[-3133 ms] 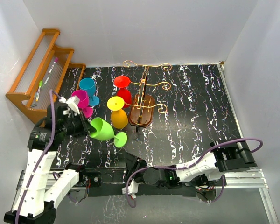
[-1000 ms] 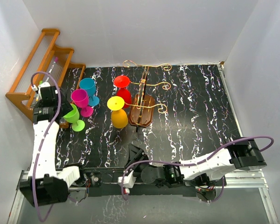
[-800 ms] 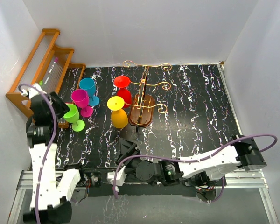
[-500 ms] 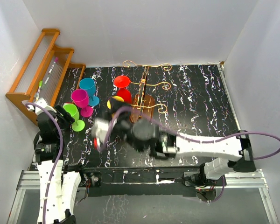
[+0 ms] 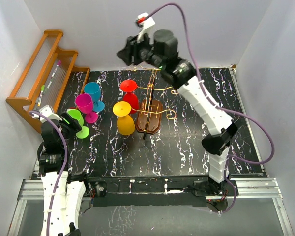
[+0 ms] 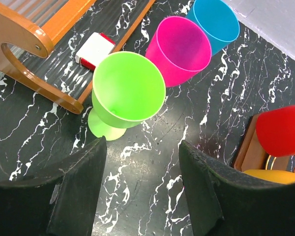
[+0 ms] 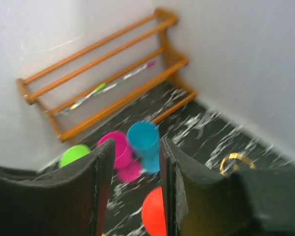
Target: Take the wine glass off the wine glass rack
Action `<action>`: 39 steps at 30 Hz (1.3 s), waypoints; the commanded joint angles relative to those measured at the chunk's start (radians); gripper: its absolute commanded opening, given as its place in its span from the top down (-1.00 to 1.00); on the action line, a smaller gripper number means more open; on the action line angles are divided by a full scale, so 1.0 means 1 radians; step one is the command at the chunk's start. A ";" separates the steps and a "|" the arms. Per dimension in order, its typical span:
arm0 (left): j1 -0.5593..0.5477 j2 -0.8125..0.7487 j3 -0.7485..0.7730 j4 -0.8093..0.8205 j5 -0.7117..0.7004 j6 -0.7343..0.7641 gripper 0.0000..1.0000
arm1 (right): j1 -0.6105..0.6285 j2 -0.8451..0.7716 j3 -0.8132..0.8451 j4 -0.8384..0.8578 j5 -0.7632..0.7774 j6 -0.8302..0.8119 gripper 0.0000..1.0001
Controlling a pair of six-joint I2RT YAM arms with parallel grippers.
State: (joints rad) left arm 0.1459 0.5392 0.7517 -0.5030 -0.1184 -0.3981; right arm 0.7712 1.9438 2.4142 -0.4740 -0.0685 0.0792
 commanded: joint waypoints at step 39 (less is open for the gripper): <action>-0.038 0.012 -0.016 0.039 0.101 0.010 -0.16 | -0.138 0.157 0.019 -0.462 -0.260 0.288 0.08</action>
State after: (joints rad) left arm 0.1135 0.5610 0.7437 -0.4889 -0.0326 -0.3965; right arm 0.6201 2.1010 2.3932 -0.9440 -0.3641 0.3668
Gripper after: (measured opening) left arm 0.578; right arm 0.462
